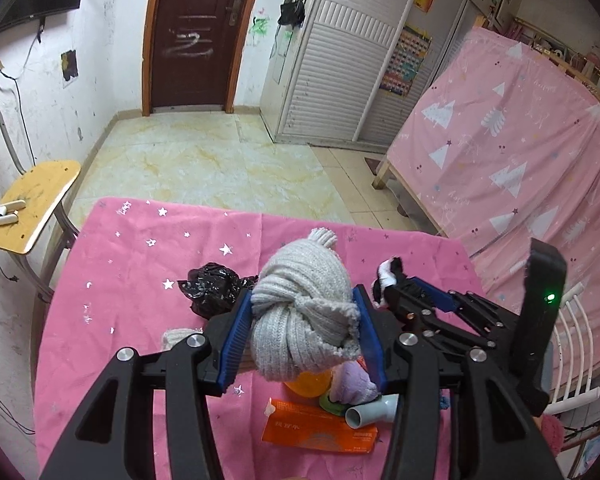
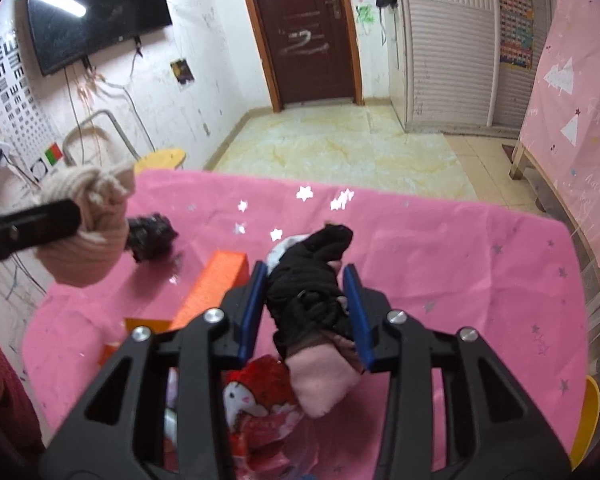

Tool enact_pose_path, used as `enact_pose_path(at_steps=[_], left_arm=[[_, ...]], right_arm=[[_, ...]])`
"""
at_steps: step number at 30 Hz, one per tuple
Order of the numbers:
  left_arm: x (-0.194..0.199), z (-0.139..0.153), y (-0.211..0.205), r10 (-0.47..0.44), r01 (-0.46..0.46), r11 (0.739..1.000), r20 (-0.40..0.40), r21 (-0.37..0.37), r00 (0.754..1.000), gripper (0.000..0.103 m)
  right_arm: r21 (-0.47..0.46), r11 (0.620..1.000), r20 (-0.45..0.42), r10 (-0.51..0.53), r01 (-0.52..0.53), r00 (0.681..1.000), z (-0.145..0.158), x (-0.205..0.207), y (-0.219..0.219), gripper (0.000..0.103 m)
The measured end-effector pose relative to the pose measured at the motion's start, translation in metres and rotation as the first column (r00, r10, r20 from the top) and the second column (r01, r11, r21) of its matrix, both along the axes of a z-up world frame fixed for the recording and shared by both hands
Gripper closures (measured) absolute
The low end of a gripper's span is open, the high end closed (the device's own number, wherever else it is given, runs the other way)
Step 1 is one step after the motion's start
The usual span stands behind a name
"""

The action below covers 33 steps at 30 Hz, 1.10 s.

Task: Collect trash
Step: 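Grasp the grey knit hat with the left tool while the right tool grasps the black sock, then carry the grey hat and black sock over the yellow bin and open both tools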

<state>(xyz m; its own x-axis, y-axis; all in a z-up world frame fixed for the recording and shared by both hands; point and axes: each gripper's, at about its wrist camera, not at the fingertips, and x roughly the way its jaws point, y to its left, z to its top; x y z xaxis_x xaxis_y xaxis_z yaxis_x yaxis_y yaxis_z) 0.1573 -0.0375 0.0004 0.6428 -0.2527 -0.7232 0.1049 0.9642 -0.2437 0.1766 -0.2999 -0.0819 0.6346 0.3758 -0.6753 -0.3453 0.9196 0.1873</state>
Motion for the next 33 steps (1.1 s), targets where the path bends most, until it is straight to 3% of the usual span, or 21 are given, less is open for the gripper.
enact_pose_path(at_steps=[11, 33], left_arm=[[-0.027, 0.025, -0.018, -0.019, 0.017, 0.999, 0.066, 0.029, 0.998, 0.061], [-0.047, 0.041, -0.095, -0.134, 0.124, 0.987, 0.098, 0.106, 0.986, 0.061]], right_arm=[[0.046, 0.999, 0.092, -0.032, 0.028, 0.995, 0.036, -0.025, -0.025, 0.066], [0.149, 0.974, 0.184, -0.198, 0.172, 0.963, 0.058, -0.076, -0.123, 0.066]])
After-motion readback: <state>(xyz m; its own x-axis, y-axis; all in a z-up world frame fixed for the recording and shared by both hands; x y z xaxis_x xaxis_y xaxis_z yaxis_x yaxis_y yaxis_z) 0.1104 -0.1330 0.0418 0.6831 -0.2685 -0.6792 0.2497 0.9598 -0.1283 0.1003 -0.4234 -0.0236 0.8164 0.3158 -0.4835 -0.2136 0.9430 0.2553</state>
